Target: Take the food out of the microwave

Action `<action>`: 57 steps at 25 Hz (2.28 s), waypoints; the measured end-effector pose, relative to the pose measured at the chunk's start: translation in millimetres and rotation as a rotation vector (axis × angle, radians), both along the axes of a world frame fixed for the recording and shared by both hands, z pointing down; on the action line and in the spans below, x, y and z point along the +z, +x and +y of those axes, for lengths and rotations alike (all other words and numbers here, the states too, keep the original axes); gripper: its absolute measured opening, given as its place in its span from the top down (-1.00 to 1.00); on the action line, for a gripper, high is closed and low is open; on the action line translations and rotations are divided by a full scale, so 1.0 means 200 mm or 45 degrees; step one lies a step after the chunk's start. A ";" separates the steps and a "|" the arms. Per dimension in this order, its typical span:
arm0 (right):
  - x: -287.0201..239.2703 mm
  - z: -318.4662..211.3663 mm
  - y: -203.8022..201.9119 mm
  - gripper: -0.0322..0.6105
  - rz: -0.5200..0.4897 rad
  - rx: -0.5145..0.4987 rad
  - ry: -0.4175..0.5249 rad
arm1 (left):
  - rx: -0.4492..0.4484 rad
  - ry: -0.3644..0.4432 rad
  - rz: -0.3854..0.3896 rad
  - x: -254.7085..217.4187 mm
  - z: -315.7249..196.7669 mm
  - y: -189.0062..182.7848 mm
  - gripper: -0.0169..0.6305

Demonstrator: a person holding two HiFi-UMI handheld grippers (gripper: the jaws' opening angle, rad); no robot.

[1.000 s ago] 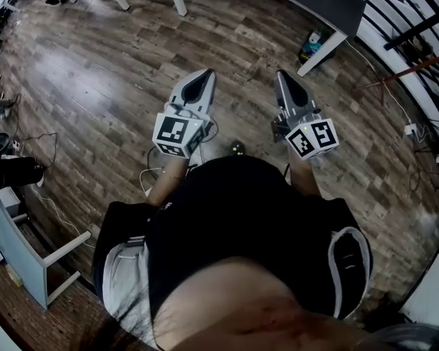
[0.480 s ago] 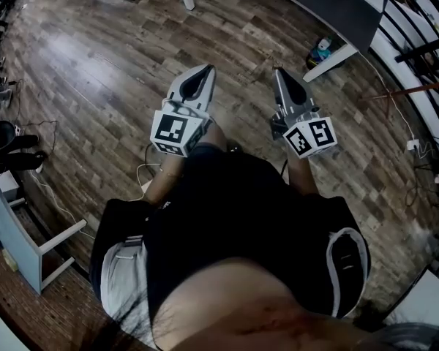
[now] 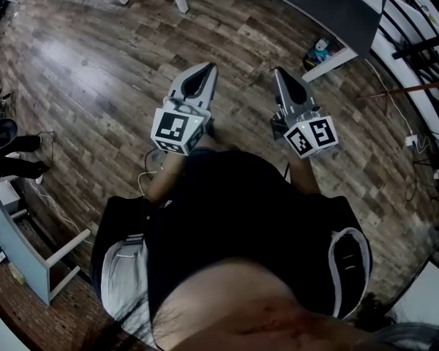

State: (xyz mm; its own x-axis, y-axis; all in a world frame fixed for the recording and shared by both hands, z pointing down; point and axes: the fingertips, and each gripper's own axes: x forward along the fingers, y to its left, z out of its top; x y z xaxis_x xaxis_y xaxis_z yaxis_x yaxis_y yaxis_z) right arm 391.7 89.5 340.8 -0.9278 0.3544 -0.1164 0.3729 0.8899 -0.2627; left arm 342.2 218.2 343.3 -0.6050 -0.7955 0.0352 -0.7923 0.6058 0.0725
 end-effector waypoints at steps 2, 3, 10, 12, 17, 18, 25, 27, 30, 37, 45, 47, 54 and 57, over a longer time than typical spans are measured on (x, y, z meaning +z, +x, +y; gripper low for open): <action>-0.01 0.01 -0.07 0.91 0.002 0.006 -0.001 | 0.014 -0.002 -0.001 0.00 0.00 -0.07 0.93; 0.00 0.02 -0.10 0.91 0.005 0.010 -0.002 | 0.019 -0.005 -0.001 0.00 0.00 -0.10 0.93; -0.02 0.08 -0.34 0.91 0.027 0.082 0.067 | 0.066 0.001 0.000 -0.02 0.05 -0.38 0.93; -0.03 0.10 -0.41 0.91 0.024 0.092 0.073 | 0.089 -0.006 0.000 -0.02 0.05 -0.45 0.93; -0.04 0.13 -0.56 0.91 0.044 0.155 0.086 | 0.145 0.007 -0.004 -0.04 0.08 -0.61 0.93; -0.04 0.14 -0.59 0.91 0.054 0.170 0.095 | 0.154 0.012 -0.003 -0.05 0.09 -0.65 0.93; -0.04 0.24 -0.82 0.91 0.055 0.201 0.088 | 0.185 0.067 0.037 -0.05 0.21 -0.87 0.93; -0.04 0.31 -0.91 0.91 0.058 0.184 0.103 | 0.187 0.067 0.026 -0.05 0.26 -0.95 0.93; -0.03 0.38 -1.02 0.91 0.081 0.189 0.144 | 0.183 0.047 0.037 -0.04 0.32 -1.05 0.93; -0.01 0.49 -1.19 0.91 0.115 0.188 0.108 | 0.211 0.056 0.018 -0.01 0.43 -1.22 0.93; 0.04 0.42 -1.26 0.91 0.168 0.241 0.116 | 0.246 0.062 0.058 0.05 0.38 -1.33 0.93; 0.05 0.41 -1.29 0.91 0.168 0.231 0.113 | 0.243 0.063 0.058 0.05 0.37 -1.36 0.93; 0.08 0.38 -1.56 0.91 0.138 0.192 0.129 | 0.188 -0.019 -0.006 0.06 0.37 -1.56 0.93; 0.06 0.38 -1.71 0.91 0.107 0.160 0.206 | 0.155 -0.062 -0.022 0.06 0.36 -1.69 0.93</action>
